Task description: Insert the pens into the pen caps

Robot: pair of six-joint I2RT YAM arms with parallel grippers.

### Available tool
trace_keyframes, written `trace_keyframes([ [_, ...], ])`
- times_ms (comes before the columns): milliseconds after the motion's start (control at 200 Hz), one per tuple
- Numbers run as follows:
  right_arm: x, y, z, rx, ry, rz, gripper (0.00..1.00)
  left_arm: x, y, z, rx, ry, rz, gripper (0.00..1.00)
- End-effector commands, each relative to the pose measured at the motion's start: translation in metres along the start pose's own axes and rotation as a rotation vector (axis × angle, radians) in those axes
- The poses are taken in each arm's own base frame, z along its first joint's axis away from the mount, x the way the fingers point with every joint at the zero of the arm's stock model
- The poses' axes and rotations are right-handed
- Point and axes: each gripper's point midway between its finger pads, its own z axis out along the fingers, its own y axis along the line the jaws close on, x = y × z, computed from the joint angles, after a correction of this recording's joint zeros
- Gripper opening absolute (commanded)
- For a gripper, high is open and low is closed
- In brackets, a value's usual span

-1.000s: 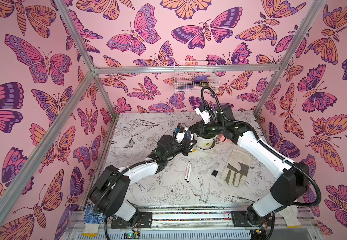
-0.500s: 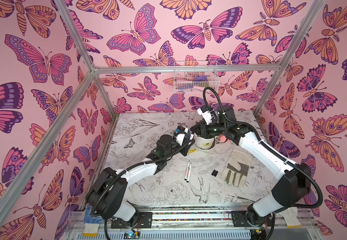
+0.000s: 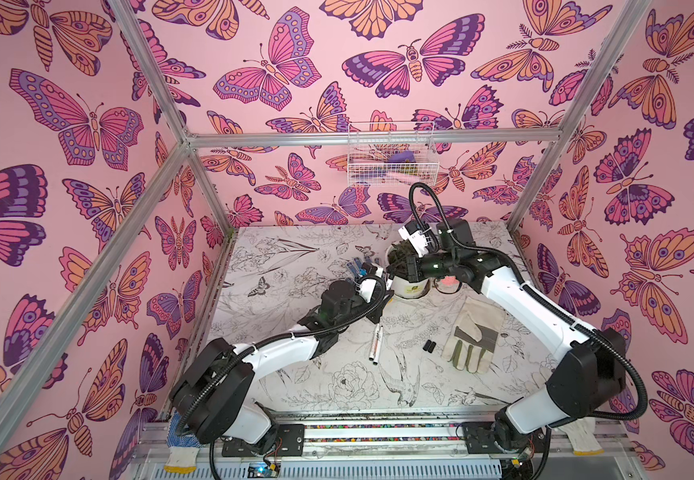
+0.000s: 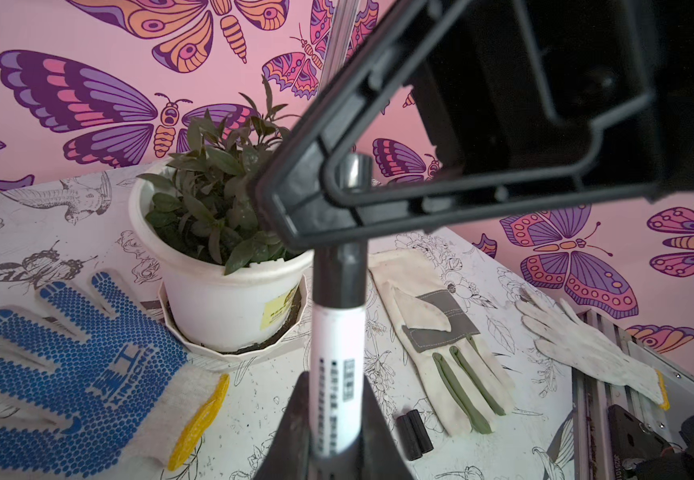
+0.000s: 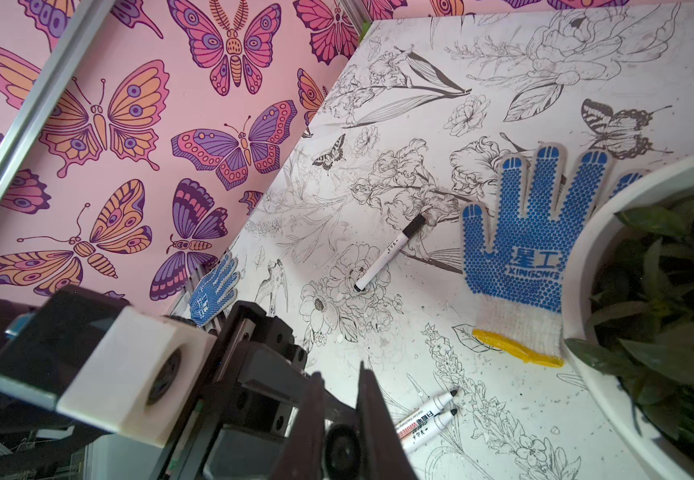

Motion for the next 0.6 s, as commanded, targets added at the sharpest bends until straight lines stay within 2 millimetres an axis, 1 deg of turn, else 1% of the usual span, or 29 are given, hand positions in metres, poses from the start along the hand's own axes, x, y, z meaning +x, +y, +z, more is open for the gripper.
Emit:
trace_keyframes([
  [0,0.121,-0.009,0.017,0.041,0.431,0.256,0.0,-0.175,-0.029,-0.062,0.028,-0.626,0.108,0.0],
  [190,0.134,-0.005,0.023,0.042,0.49,0.245,0.0,-0.198,-0.024,-0.07,0.013,-0.677,0.148,0.0],
  [351,0.147,0.006,0.028,0.021,0.549,0.208,0.0,-0.231,-0.011,-0.084,-0.015,-0.759,0.187,0.0],
  [406,0.149,0.009,0.029,0.013,0.565,0.194,0.0,-0.242,-0.006,-0.088,-0.026,-0.784,0.204,0.0],
  [511,0.153,0.012,0.031,-0.007,0.589,0.2,0.0,-0.259,-0.006,-0.09,-0.031,-0.818,0.256,0.0],
  [596,0.157,0.015,0.033,-0.024,0.611,0.199,0.0,-0.271,-0.011,-0.09,-0.018,-0.84,0.28,0.0],
])
